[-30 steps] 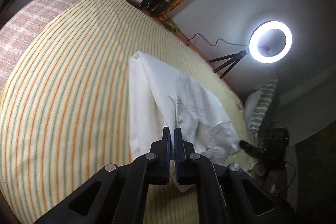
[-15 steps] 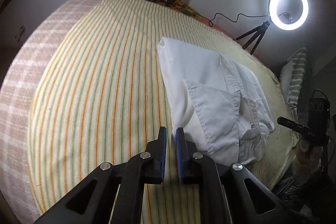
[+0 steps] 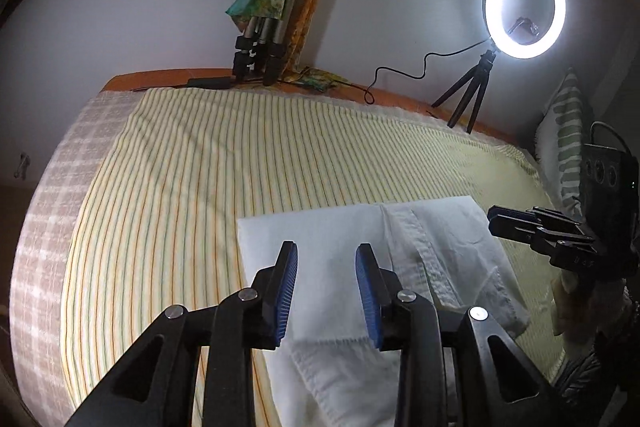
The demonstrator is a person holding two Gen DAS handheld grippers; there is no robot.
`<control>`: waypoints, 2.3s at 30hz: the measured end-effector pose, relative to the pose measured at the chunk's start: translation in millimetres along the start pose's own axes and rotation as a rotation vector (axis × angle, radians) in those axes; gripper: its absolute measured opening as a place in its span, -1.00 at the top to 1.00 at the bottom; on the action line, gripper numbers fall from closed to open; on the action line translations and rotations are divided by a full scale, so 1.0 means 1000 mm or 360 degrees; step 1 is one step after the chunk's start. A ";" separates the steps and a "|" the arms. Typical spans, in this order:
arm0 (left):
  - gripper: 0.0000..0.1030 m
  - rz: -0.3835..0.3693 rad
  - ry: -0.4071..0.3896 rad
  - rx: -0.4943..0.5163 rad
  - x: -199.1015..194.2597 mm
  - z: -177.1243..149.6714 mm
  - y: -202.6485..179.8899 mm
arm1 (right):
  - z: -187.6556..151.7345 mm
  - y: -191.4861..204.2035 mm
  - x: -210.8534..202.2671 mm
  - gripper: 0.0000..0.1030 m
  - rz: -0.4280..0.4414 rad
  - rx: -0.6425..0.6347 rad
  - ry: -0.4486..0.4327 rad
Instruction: Fold small clothes
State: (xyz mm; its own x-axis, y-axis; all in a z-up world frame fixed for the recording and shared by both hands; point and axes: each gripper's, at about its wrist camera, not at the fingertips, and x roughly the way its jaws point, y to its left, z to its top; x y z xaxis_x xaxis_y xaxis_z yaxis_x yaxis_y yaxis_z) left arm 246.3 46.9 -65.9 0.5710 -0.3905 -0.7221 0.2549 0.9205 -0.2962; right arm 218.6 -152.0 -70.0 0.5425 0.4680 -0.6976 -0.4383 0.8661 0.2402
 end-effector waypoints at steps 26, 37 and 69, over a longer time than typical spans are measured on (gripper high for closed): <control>0.48 0.0156 -0.0008 -0.0114 0.028 -0.015 0.063 | -0.014 -0.095 0.012 0.47 -0.0346 0.0305 0.0130; -0.03 -0.0107 0.0021 -0.0458 -0.009 -0.031 0.075 | -0.032 -0.085 -0.045 -0.05 -0.0021 0.0510 0.0021; 0.70 -0.0372 0.0255 -0.0733 0.027 -0.051 0.071 | -0.076 -0.072 -0.001 0.69 0.0453 0.0837 0.0247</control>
State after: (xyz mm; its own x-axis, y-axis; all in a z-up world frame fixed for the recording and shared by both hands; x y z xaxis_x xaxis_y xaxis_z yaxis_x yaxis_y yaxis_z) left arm 240.5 102.6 -138.3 0.4047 -0.6115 -0.6799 -0.0285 0.7347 -0.6778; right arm 195.1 -228.2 -137.7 0.3281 0.6970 -0.6376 -0.1169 0.6998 0.7047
